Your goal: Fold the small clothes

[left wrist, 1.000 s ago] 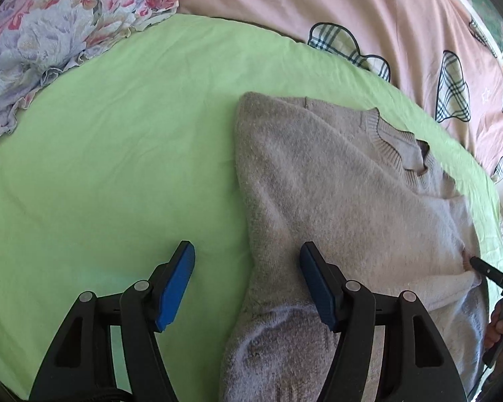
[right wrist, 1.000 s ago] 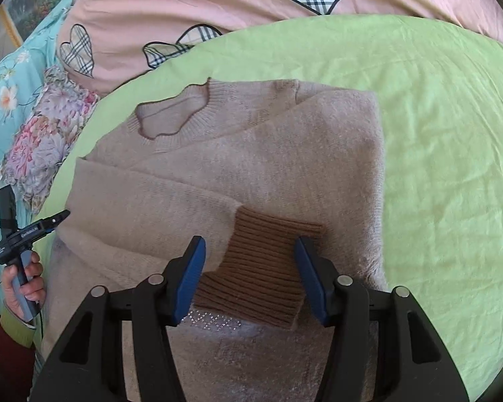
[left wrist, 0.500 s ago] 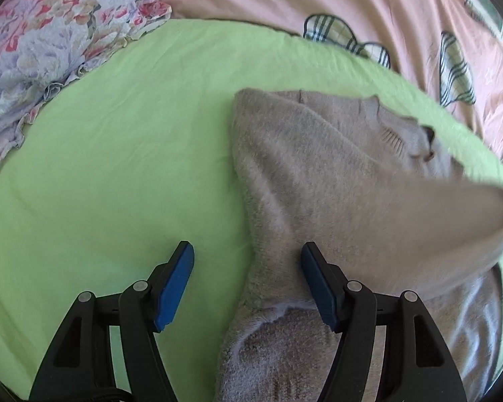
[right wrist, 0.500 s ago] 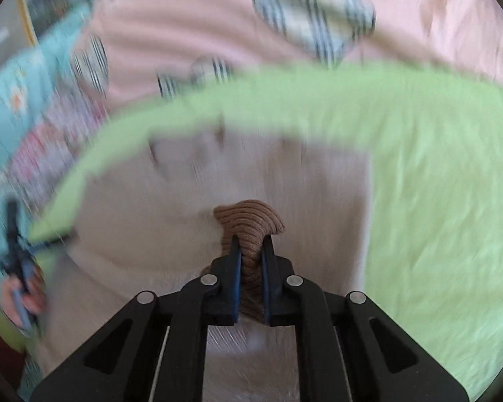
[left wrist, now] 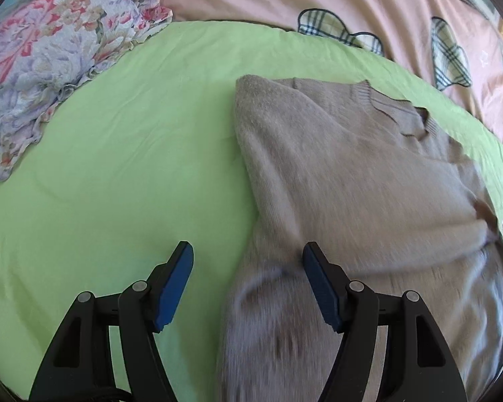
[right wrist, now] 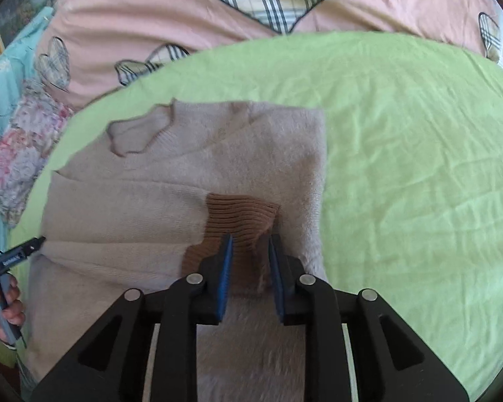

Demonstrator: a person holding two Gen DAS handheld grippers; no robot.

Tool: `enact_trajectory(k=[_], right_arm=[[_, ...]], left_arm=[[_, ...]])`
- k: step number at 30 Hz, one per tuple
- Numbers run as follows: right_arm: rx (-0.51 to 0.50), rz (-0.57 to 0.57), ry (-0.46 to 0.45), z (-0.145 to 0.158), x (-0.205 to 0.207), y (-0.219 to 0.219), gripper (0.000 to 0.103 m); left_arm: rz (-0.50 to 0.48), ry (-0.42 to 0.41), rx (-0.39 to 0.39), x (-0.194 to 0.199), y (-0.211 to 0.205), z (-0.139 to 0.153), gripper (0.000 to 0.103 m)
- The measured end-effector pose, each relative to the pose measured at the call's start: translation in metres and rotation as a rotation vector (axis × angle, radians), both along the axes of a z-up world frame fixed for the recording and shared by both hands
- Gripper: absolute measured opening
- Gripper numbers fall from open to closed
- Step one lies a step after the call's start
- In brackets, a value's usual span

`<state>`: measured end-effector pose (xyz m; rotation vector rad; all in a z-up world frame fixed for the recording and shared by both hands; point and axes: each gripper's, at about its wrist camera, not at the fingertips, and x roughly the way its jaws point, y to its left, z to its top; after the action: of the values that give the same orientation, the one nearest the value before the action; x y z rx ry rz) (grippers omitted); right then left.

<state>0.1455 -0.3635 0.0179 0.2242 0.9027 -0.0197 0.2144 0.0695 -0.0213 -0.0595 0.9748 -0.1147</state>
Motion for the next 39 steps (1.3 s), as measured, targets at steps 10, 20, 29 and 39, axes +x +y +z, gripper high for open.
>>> enact_trajectory(k=[10, 20, 29, 39], right_arm=[[0.117, 0.064, -0.024, 0.02, -0.086, 0.02, 0.04], [0.205, 0.157, -0.013, 0.009, -0.163, 0.046, 0.05], [0.255, 0.166, -0.026, 0.008, -0.214, 0.043, 0.052], [0.235, 0.124, 0.022, 0.003, -0.279, 0.006, 0.052]], left_arm=[[-0.082, 0.008, -0.045, -0.108, 0.01, 0.006, 0.068], [-0.117, 0.094, -0.18, -0.213, 0.047, -0.014, 0.068], [-0.27, 0.106, -0.386, -0.263, 0.032, -0.034, 0.048], [-0.365, 0.185, -0.389, -0.266, 0.027, -0.049, 0.035]])
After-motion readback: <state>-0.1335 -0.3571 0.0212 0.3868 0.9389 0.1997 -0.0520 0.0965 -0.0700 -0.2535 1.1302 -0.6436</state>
